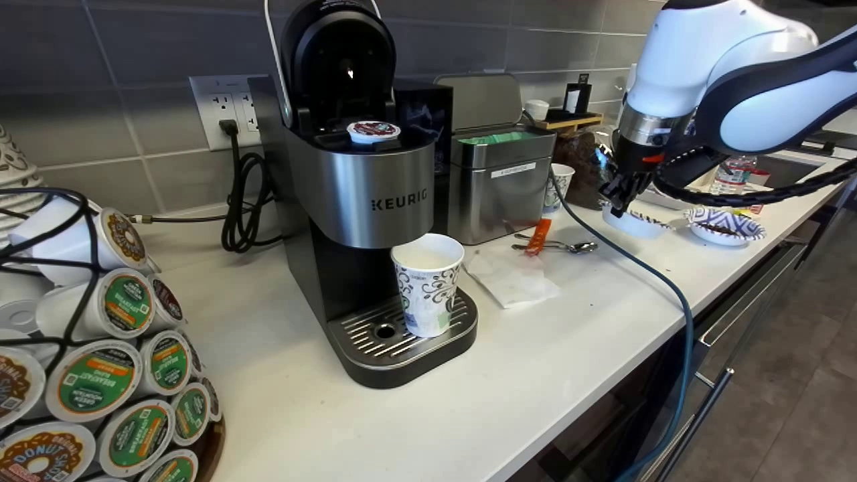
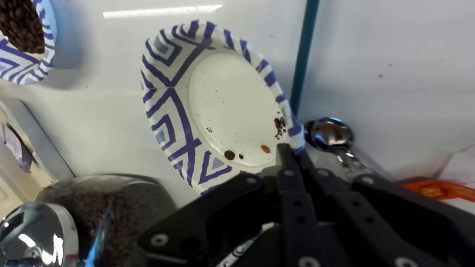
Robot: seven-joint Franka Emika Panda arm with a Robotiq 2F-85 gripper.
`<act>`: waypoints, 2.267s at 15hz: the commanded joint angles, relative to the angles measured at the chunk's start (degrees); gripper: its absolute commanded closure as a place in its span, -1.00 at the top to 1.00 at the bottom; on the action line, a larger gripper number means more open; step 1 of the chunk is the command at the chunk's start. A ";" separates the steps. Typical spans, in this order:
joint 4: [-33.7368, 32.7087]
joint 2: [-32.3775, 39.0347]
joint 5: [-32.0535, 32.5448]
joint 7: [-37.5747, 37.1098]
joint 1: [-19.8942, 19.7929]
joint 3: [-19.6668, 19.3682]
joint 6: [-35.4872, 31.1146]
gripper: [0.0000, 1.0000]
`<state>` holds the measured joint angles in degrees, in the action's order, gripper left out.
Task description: Move the black and white bowl to the left then move the cup on the counter forwards.
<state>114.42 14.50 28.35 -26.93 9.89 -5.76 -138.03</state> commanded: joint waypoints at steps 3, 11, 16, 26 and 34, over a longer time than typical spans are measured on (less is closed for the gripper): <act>3.53 -6.60 0.90 5.14 3.71 7.87 4.84 -0.99; 2.44 -6.08 -2.58 10.79 4.24 13.20 3.85 -0.99; -1.02 -0.90 2.77 19.31 6.03 14.48 6.79 -0.99; -11.04 10.79 21.12 24.26 10.29 14.67 4.94 -0.99; -13.63 15.31 17.16 27.71 8.08 15.03 -4.97 -0.16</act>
<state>100.36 30.38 47.88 -1.64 19.18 8.33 -140.36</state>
